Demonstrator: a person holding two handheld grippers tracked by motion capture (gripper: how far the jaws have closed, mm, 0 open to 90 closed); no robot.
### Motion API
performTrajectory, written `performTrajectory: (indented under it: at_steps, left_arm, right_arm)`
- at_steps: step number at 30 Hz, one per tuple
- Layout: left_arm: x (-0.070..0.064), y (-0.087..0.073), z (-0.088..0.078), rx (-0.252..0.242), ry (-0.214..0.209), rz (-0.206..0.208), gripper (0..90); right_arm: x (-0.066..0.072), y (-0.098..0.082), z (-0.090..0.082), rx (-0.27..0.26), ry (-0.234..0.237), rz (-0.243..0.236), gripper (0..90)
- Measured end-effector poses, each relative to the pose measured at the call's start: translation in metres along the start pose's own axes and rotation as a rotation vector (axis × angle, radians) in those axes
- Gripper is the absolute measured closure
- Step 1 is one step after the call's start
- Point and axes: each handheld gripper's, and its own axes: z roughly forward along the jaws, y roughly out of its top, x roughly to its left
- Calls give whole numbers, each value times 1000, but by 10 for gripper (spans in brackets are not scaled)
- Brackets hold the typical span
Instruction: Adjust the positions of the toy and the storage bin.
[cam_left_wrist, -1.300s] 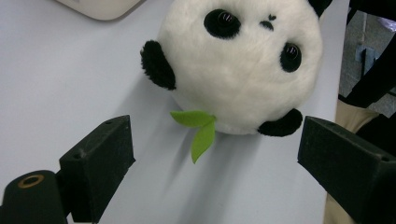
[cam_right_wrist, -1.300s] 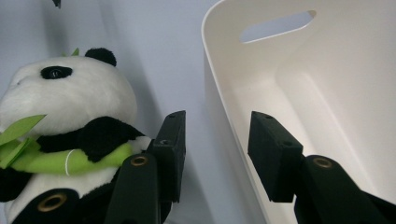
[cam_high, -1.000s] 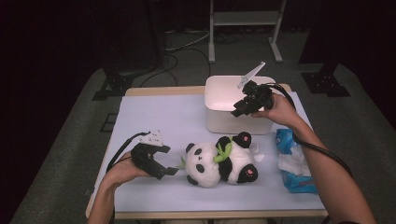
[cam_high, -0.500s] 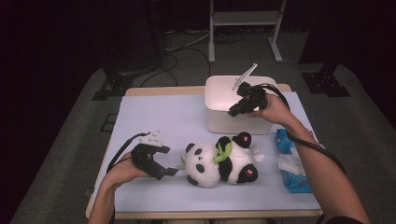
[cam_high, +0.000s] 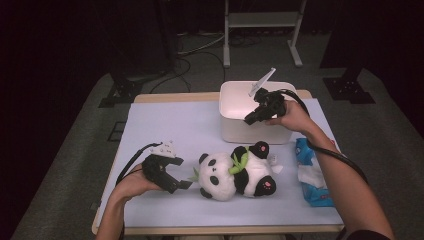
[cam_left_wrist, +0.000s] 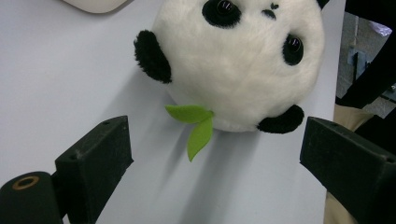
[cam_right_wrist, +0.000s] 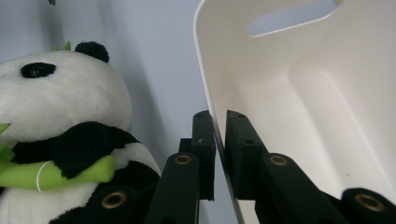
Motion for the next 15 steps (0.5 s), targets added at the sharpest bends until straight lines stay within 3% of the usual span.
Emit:
performTrajectory:
  at_steps: [15]
  left_arm:
    - [-1,-1,1,4,-4,-3,81]
  right_arm:
    - [7,-3,1,-4,-1,-16,822]
